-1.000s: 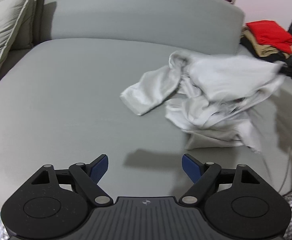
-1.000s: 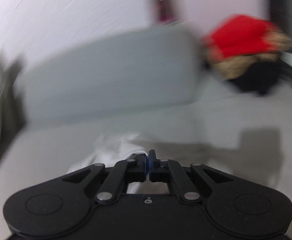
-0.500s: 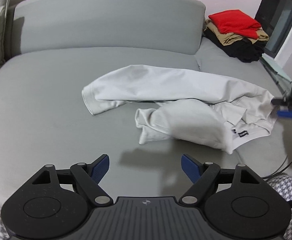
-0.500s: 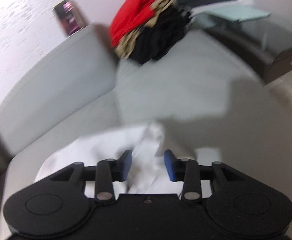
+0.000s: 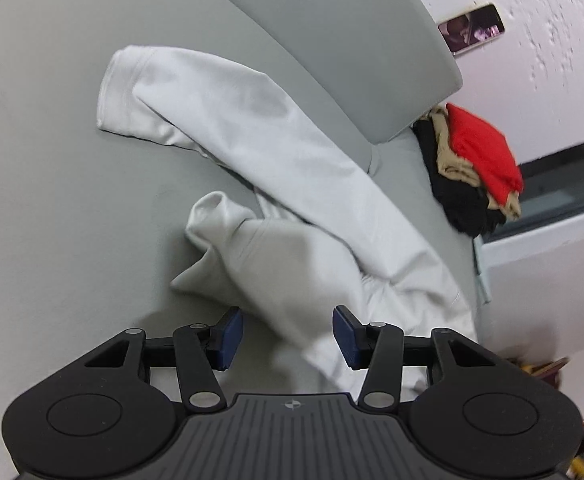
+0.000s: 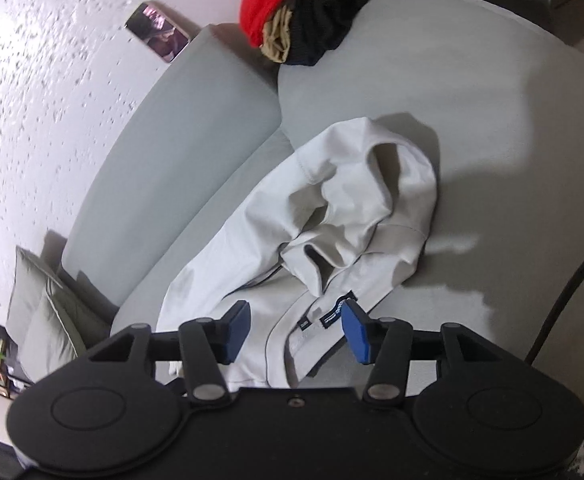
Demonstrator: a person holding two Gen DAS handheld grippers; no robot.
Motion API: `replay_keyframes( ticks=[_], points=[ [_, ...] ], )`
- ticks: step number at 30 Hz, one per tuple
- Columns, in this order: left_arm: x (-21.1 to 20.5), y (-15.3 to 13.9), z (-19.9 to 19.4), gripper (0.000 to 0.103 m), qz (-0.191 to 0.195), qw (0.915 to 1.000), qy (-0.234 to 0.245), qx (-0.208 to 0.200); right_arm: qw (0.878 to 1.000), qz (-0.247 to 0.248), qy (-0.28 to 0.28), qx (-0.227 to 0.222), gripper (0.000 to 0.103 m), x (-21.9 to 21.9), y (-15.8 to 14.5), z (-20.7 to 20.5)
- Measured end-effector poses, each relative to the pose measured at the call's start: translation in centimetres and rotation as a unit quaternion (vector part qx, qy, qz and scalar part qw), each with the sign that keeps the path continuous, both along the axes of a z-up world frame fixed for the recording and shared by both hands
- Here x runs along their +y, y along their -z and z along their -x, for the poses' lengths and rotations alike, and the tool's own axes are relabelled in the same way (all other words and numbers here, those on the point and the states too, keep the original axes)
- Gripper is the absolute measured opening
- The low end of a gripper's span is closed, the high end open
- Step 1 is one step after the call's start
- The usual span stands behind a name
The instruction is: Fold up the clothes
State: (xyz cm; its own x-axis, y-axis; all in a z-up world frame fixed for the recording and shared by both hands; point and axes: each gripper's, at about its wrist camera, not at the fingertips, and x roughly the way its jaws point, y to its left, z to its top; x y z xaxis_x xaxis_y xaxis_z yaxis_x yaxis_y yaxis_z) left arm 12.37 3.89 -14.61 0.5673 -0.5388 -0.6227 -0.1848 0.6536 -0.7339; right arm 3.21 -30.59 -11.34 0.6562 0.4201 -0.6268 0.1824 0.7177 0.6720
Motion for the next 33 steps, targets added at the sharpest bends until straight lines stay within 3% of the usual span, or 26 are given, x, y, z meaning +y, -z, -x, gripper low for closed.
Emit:
replay_keyframes(
  ticks=[5, 9, 13, 15, 18, 22, 23, 24, 26, 27, 30, 33],
  points=[
    [-1.0, 1.9, -1.7, 0.038, 0.028, 0.9992, 0.02, 0.02, 1.0, 0.0, 0.008, 0.001, 0.051, -0.8, 0.5, -0.7],
    [-1.4, 2.0, -2.1, 0.031, 0.034, 0.9989, 0.031, -0.001, 1.0, -0.007, 0.015, -0.002, 0.051, -1.6, 0.8, -0.8],
    [-1.2, 1.1, -2.2, 0.015, 0.027, 0.9984, 0.031, -0.04, 0.999, -0.017, 0.027, -0.004, 0.051, -2.9, 1.4, -1.1],
    [-0.9, 0.9, -1.9, 0.015, 0.027, 0.9978, 0.027, -0.055, 0.999, -0.021, 0.038, -0.003, 0.051, -3.8, 1.6, -1.2],
    [-0.6, 1.5, -2.4, 0.016, 0.037, 0.9981, 0.019, -0.044, 0.998, -0.023, 0.053, 0.0, 0.051, -5.2, 1.9, -1.3],
    [-0.3, 2.4, -3.5, 0.034, 0.049, 0.9986, 0.004, -0.017, 0.997, -0.029, 0.067, 0.007, 0.051, -6.8, 2.6, -1.6],
    [-0.4, 2.5, -3.8, 0.033, 0.045, 0.9989, 0.002, -0.014, 0.997, -0.029, 0.07, 0.006, 0.051, -7.2, 2.8, -1.8],
    [-0.4, 2.6, -4.0, 0.03, 0.041, 0.9991, 0.0, -0.012, 0.997, -0.021, 0.073, 0.003, 0.048, -7.5, 2.8, -2.1],
    [-0.6, 2.6, -4.3, 0.008, 0.027, 0.9996, -0.004, -0.009, 0.997, 0.001, 0.075, -0.004, 0.038, -7.8, 2.7, -2.7],
    [-0.5, 2.6, -4.4, 0.004, 0.021, 0.9997, -0.006, -0.007, 0.997, 0.033, 0.062, -0.012, 0.033, -7.1, 2.6, -3.3],
    [-1.0, 1.7, -4.1, 0.003, -0.019, 0.9995, 0.003, -0.026, 0.991, 0.129, 0.022, -0.036, 0.032, -5.0, 2.2, -4.8],
    [-1.6, 0.9, -4.1, 0.003, -0.05, 0.9978, 0.014, -0.04, 0.973, 0.222, -0.018, -0.059, 0.032, -3.0, 1.9, -6.4]
  ],
)
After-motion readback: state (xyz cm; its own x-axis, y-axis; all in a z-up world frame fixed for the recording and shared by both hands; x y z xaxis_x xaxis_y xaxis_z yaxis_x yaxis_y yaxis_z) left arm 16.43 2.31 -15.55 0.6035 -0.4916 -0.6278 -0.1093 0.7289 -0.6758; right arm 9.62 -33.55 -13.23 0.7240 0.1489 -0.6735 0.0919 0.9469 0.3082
